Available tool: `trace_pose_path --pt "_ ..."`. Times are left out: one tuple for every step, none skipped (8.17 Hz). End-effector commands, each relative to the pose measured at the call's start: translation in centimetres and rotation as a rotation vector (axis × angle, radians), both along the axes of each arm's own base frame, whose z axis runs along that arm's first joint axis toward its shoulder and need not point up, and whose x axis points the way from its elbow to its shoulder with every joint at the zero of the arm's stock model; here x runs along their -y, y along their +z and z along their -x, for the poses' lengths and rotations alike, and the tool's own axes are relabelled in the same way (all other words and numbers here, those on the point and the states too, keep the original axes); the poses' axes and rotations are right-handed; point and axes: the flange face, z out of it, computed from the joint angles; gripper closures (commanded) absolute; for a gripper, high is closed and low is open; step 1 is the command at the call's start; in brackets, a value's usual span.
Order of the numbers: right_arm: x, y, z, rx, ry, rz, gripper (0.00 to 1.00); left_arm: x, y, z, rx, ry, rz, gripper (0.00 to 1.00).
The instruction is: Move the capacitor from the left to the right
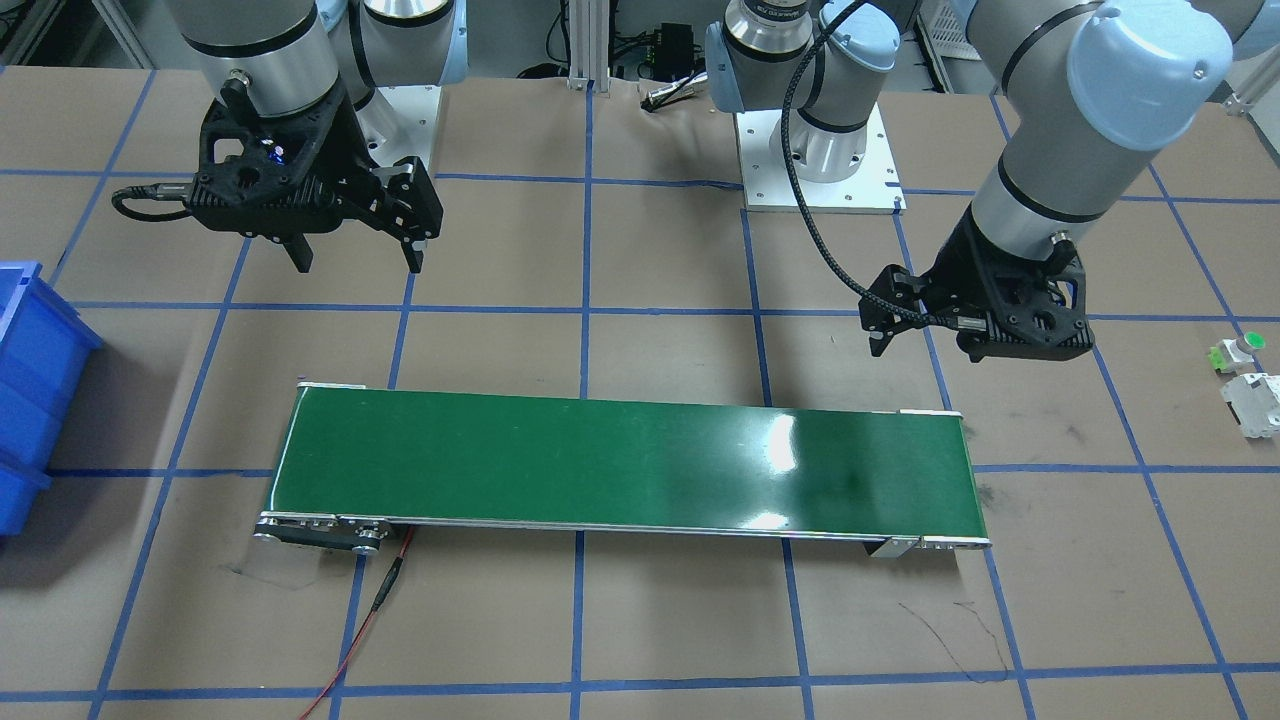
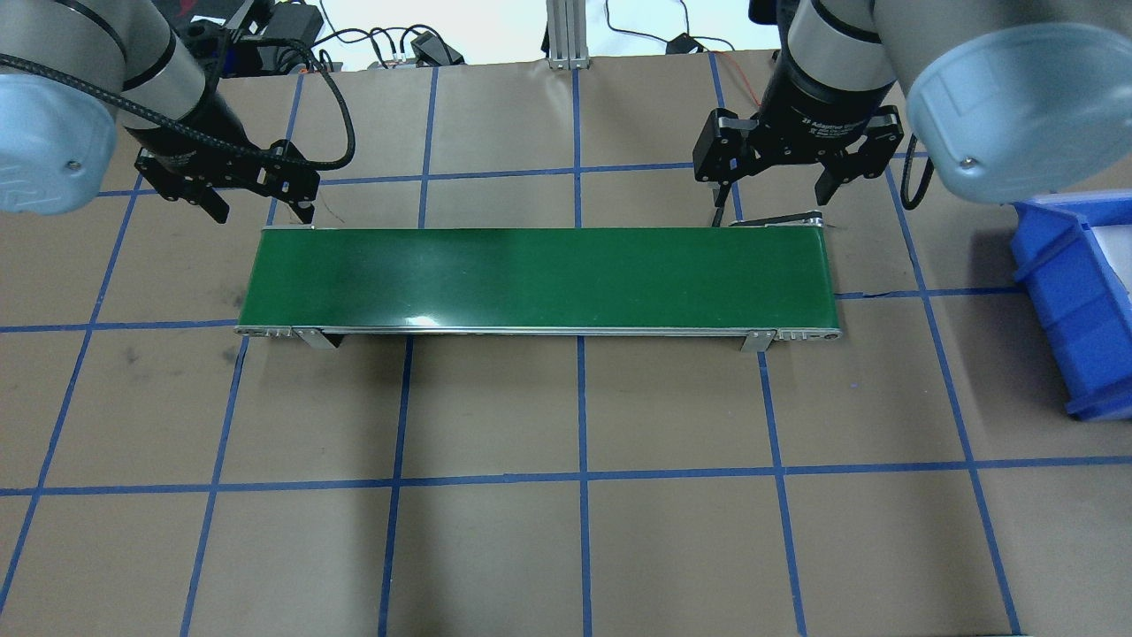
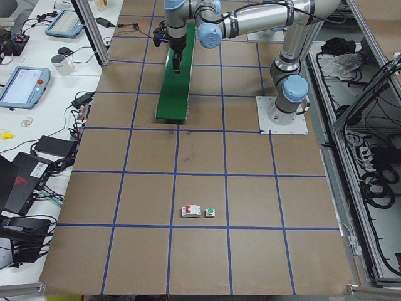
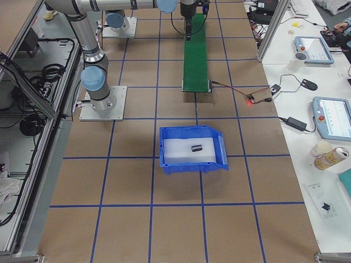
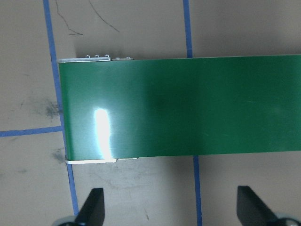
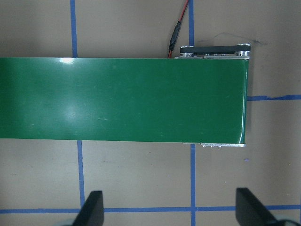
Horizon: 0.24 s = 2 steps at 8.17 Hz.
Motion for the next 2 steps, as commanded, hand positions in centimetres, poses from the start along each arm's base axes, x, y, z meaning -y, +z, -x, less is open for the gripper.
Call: trace_pose_path --pt "-0.05 -0.2 -0.02 0.001 0.007 -0.001 0.0 -0.88 1.08 -0.22 0.054 0.004 0.013 0.0" --pt "0.0 -0.27 -0.01 -0.001 0.013 -0.003 0.0 -0.83 1.02 -0.19 0.051 0.002 0.014 0.0"
